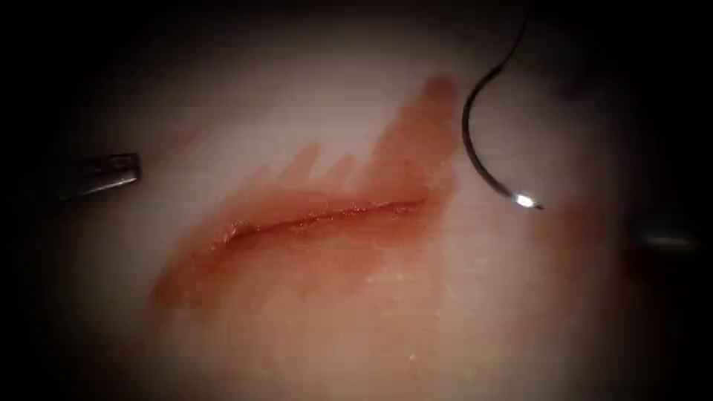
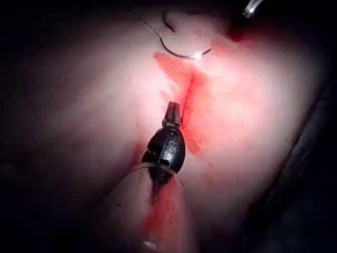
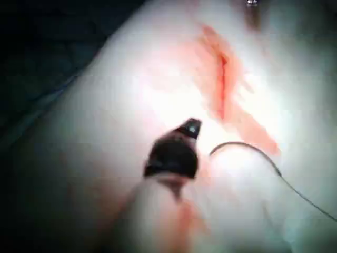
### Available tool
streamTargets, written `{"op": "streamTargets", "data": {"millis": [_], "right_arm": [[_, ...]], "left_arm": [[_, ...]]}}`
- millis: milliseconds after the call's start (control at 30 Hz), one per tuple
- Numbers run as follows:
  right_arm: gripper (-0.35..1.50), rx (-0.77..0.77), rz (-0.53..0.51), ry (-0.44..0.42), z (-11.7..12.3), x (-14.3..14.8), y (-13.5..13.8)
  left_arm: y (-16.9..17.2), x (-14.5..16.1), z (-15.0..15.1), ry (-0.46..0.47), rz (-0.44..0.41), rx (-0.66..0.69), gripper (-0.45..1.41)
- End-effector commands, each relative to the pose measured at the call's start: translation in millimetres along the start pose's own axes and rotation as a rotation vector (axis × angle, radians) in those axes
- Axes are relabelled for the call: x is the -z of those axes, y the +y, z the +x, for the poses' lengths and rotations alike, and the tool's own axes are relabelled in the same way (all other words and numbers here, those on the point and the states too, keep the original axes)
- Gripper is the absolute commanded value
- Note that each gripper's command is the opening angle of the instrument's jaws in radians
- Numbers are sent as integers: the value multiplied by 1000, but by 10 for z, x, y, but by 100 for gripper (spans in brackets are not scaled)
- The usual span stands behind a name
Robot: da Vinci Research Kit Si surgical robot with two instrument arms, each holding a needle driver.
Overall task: Wound Closure
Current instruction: Pick up the needle with the left gripper.
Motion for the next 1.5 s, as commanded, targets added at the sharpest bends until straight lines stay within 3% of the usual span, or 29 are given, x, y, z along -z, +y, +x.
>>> {"op": "streamTargets", "data": {"millis": [33,600,700,733,800,833,933,1100,1233,1467,1500], "right_arm": [[-35,0,3,1,-1,-6,-5],[-35,17,9,6,2,-7,-8],[-35,16,24,13,3,-9,-8],[-30,16,26,14,3,-9,-8],[-1,16,26,14,3,-9,-7],[42,15,27,18,3,-9,-6],[78,7,28,18,6,-8,-7],[88,-21,15,39,11,-13,-10],[78,-23,8,39,12,-18,-8],[78,-27,12,41,13,-29,-13],[78,-33,12,42,14,-28,-13]], "left_arm": [[4,-7,-5,1,-3,2,-45],[4,-9,-6,7,-22,1,-43],[7,-13,-3,14,-47,2,-16],[9,-16,-2,17,-56,4,-10],[11,-20,2,19,-62,5,5],[18,-29,7,20,-66,8,24],[25,-38,13,24,-79,12,29],[40,-67,30,16,-131,13,39],[40,-99,37,-19,-162,8,39],[46,-146,42,-42,-196,1,37],[47,-164,42,-50,-210,-2,37]]}}
